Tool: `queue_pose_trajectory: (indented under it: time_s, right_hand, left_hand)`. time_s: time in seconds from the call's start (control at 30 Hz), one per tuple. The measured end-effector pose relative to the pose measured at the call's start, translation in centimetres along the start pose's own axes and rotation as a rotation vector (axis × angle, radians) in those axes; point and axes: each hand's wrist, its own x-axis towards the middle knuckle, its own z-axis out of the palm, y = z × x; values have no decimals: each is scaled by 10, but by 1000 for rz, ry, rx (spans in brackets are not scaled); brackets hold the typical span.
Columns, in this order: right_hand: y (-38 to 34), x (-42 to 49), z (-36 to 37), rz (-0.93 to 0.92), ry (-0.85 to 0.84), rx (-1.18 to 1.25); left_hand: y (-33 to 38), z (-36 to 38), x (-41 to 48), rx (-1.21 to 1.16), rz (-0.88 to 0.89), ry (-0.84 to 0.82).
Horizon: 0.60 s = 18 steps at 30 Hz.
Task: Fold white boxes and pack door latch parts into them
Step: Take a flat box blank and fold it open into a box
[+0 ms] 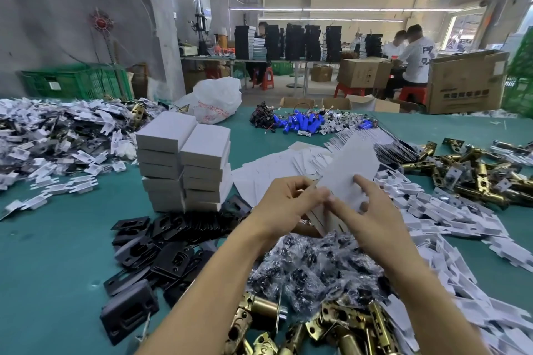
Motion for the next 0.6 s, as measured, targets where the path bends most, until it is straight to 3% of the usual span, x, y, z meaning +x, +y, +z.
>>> queue_pose_trajectory:
  time_s: [0.1,0.3,0.6]
  right_hand:
    - [-1,3,-3,109,-10,218]
    - [10,11,-11,149,159,438]
    - [15,13,-12,81,253,387]
  left_hand:
    - [6,-2,-8,-82,-17,-121]
    - [7,0,-8,-184,-174,-99]
    - [-8,3,-10,60,-172,-177]
